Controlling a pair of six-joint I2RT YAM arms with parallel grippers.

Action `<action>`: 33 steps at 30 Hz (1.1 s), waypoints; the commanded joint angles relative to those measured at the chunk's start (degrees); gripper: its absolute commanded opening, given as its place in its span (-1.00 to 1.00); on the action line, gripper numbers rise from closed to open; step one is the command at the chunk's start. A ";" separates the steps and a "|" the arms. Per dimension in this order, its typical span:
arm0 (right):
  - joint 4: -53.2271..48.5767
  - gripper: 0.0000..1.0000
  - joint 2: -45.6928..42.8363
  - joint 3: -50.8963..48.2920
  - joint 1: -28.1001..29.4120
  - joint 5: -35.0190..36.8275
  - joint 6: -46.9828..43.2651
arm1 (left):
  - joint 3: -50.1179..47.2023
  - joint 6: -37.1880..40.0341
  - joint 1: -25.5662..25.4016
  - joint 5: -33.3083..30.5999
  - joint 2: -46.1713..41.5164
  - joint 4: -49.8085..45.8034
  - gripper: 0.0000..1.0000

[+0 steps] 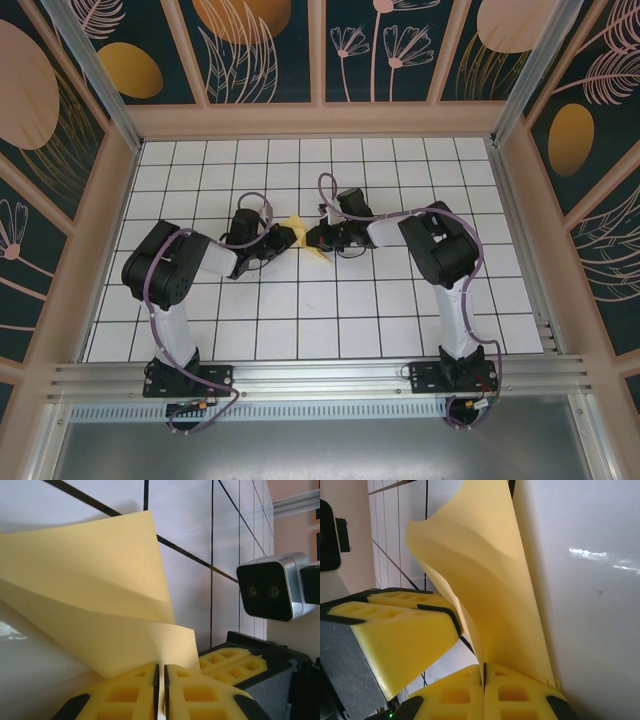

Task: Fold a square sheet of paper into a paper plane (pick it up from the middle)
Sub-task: Fold the wing for the fifth time at the center of the table.

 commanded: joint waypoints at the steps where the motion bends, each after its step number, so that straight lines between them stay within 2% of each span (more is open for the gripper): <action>1: -2.65 -1.00 3.89 -0.50 -0.81 2.94 1.10 | -1.77 1.98 -0.20 -0.66 -2.46 2.62 -0.69; 13: 1.79 -1.00 3.22 -3.06 -0.89 0.66 5.86 | -0.68 0.42 -0.20 1.65 0.81 5.93 -0.71; 27: -1.01 -1.00 2.66 -1.68 -0.89 0.67 3.65 | 5.22 0.48 -0.20 -4.03 4.55 -10.65 -0.91; 33: -4.97 -0.73 0.08 2.16 -0.83 -2.47 -2.93 | 7.31 -0.04 -0.18 -7.53 5.48 -18.49 -0.96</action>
